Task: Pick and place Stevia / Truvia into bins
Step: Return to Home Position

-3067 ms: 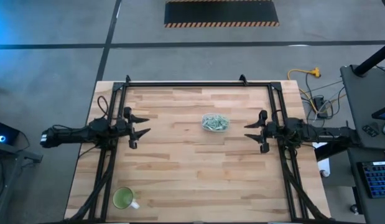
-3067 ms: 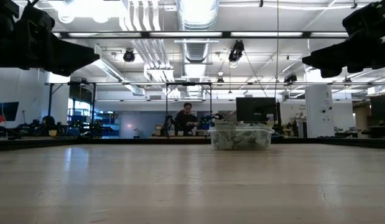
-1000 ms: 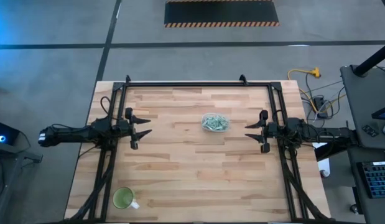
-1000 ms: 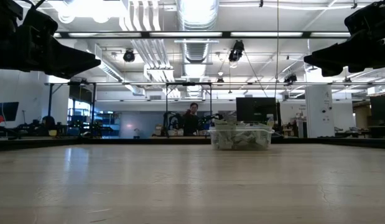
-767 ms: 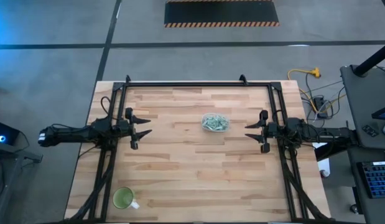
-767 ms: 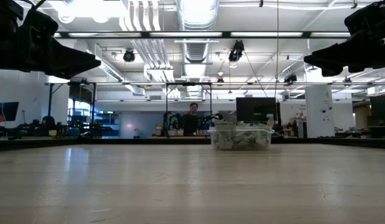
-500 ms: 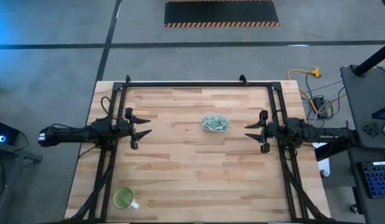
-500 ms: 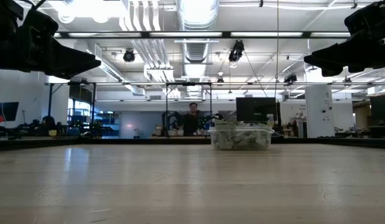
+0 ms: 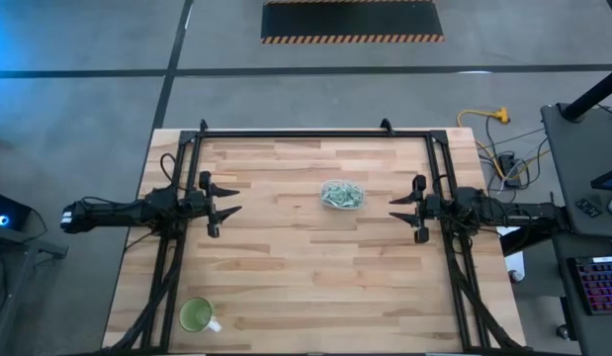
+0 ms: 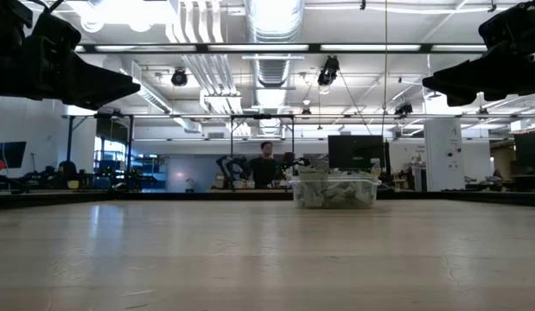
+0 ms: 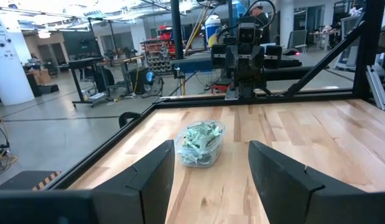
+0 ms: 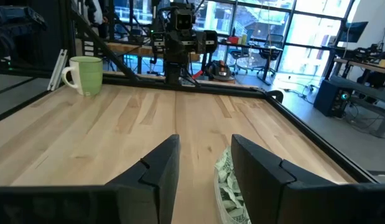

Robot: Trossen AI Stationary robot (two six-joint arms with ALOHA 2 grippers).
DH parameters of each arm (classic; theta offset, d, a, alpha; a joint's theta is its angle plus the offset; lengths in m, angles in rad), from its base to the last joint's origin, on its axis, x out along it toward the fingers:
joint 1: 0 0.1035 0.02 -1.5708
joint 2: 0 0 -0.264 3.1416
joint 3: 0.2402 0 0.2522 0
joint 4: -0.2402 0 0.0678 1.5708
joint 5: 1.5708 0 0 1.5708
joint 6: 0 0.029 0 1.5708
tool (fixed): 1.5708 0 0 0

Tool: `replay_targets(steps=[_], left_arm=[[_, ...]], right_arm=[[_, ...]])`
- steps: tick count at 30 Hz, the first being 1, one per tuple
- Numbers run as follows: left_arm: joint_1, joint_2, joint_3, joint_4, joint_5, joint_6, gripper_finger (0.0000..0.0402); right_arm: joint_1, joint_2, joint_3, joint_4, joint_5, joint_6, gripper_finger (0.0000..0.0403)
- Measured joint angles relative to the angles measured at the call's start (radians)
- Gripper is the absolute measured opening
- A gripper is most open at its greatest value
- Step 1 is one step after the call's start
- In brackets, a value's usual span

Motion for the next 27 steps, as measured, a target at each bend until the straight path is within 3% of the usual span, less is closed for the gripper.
replay_targets(steps=[27], left_arm=[[0.000,0.000,0.000,0.000,0.000,0.000,0.0190]], right_arm=[[0.000,0.000,0.000,0.000,0.000,-0.001,0.0127]])
